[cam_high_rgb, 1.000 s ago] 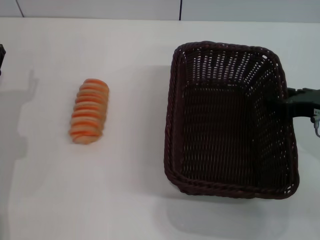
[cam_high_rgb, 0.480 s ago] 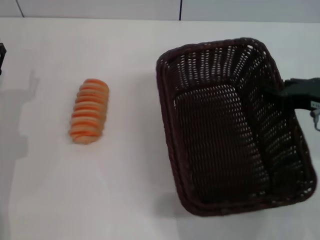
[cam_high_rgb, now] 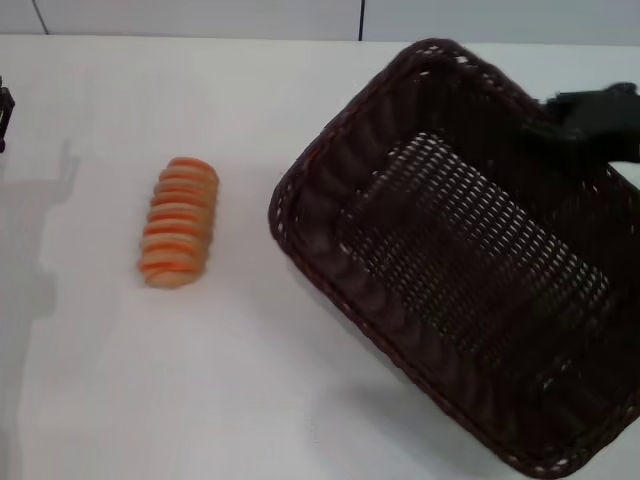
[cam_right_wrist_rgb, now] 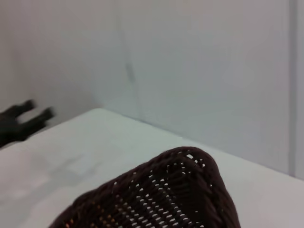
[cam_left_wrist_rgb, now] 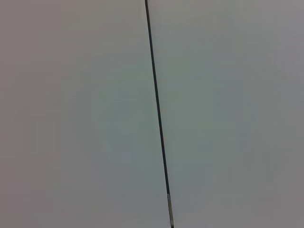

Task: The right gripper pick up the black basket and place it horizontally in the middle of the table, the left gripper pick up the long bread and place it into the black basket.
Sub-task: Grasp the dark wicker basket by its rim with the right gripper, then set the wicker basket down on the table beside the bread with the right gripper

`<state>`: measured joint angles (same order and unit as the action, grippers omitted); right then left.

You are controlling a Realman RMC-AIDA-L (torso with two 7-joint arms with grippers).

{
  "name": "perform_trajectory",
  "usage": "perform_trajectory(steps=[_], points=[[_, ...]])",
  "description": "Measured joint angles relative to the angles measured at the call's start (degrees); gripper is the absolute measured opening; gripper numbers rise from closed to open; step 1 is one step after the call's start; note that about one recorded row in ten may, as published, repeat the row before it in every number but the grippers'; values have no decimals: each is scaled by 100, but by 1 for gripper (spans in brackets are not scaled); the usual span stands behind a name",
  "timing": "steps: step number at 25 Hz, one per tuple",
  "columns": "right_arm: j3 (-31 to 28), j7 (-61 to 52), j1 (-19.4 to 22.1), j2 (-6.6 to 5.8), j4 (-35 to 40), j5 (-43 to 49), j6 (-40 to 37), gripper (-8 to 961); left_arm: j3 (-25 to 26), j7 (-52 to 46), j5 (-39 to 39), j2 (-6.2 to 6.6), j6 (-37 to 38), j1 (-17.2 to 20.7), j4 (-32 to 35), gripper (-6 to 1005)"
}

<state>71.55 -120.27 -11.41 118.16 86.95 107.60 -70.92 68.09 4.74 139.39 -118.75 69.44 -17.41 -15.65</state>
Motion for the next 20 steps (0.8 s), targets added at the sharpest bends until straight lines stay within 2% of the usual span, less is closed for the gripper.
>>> perform_trajectory(steps=[6, 9, 12, 20], points=[[-432, 125, -1074, -233, -896, 26, -865, 202, -21, -9, 0, -8, 2, 6, -27, 785], [-442, 276, -1534, -291, -1260, 68, -1155, 202, -25, -9, 0, -15, 4, 7, -44, 785], [-416, 434, -1884, -288, -1527, 203, -1308, 202, -25, -9, 1, -16, 2, -4, -46, 785], [-320, 740, -2854, -136, -2423, 645, -1249, 201, -33, -9, 1, -16, -1, -8, -51, 784]])
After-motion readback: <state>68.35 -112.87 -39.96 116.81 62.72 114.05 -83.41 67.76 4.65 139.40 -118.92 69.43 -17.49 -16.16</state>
